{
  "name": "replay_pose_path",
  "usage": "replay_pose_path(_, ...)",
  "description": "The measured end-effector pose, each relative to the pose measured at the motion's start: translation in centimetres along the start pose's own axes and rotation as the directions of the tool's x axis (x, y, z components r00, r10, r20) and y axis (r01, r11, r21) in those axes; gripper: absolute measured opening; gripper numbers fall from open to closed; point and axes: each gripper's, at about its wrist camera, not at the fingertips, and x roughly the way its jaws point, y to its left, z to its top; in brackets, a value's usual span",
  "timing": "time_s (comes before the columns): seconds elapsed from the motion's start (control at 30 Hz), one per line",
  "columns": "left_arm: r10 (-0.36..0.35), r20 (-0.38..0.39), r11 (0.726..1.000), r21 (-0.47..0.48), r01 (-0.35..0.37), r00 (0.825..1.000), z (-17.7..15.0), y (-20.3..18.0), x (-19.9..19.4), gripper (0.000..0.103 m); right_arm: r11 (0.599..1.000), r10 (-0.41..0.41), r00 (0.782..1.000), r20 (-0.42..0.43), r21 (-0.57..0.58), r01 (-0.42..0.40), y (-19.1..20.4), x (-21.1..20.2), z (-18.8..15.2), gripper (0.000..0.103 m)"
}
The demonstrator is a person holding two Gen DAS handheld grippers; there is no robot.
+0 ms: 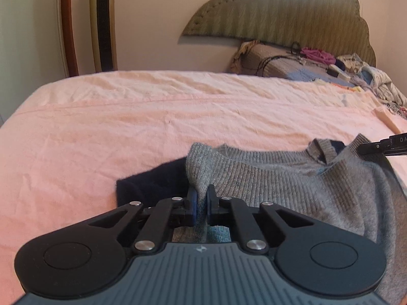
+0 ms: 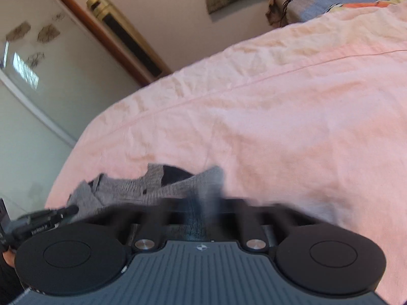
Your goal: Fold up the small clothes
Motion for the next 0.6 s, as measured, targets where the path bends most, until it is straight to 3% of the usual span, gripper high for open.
replay_pose_path(0.17, 0.027, 0.093, 0.996, -0.082, -0.019, 0.995, 0.9, 2.2, -1.8, 0.006, 0.995, 0.072, 0.987, 0.142, 0.056, -0.081, -0.6, -3.3, 0.9, 0.011)
replay_pose_path(0.23, 0.080, 0.045, 0.991, -0.114, -0.075, 0.996, 0.7, 3.4, 0.1, 0.006, 0.992, 0.045, 0.986, 0.161, 0.110, -0.063, -2.0, -3.0, 1.1, 0.011)
replay_pose_path(0.3, 0.153, -0.001, 0.983, -0.104, -0.152, 0.988, -0.3, 4.0, 2.2, 0.005, 0.988, -0.028, 0.991, 0.134, 0.152, 0.007, -3.3, -1.6, 0.6, 0.011)
replay_pose_path(0.37, 0.155, 0.015, 0.981, -0.123, -0.152, 0.988, -0.9, 4.1, 2.0, 0.006, 0.984, -0.081, 0.988, 0.133, 0.170, 0.058, -4.0, -0.6, -0.6, 0.011)
replay_pose_path(0.43, 0.133, 0.034, 0.982, -0.137, -0.127, 0.991, -0.7, 3.8, 0.8, 0.005, 0.977, -0.076, 0.980, 0.183, 0.211, 0.036, -4.1, -1.1, -1.3, 0.011)
replay_pose_path(0.5, 0.159, 0.057, 0.982, -0.116, -0.152, 0.986, -0.2, 3.6, 0.4, 0.006, 0.977, -0.045, 0.974, 0.221, 0.213, -0.003, -3.8, -1.9, -1.2, 0.011)
replay_pose_path(0.6, 0.193, -0.006, 0.975, -0.108, -0.193, 0.981, 0.2, 4.1, 2.1, 0.006, 0.980, -0.071, 0.973, 0.221, 0.199, 0.026, -3.4, -1.8, -0.4, 0.011)
